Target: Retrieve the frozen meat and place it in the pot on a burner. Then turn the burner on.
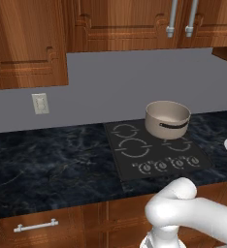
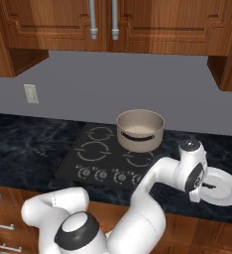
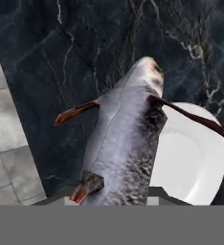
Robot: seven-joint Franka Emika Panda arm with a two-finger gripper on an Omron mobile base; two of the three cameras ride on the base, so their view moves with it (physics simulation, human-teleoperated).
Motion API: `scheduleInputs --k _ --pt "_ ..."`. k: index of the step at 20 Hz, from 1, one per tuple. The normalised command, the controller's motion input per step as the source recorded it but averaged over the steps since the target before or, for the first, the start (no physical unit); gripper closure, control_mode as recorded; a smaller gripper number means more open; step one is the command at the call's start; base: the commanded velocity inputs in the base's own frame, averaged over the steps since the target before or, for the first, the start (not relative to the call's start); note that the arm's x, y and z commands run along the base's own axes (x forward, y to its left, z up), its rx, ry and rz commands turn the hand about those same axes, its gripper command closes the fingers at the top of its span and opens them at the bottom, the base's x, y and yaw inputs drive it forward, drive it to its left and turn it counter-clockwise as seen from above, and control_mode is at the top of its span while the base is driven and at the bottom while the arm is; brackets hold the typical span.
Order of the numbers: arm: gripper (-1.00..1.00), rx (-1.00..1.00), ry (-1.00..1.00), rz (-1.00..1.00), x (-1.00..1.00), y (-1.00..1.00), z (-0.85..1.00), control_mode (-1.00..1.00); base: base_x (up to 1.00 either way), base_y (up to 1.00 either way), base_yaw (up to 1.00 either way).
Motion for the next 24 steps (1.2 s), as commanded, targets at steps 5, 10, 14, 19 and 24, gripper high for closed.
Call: scheduleInputs --k 5,10,14,19,24 --pt "1.0 0.01 -0.09 0.11 0.29 0.0 0.48 -1.0 0.0 0.0 0.0" --pt "1.0 0.0 -0.16 0.19 0.1 0.19 0.48 -1.0 0.0 0.0 0.0" --pt "1.0 0.0 -0.3 0.22 0.25 0.26 0.25 -1.0 0.0 0.0 0.0" --pt "1.0 0.04 -0.29 0.18 0.41 0.16 0.22 -1.0 0.0 0.0 0.0" --pt "1.0 0.04 -0.09 0.09 0.66 0.03 0.31 -1.0 0.0 0.0 0.0"
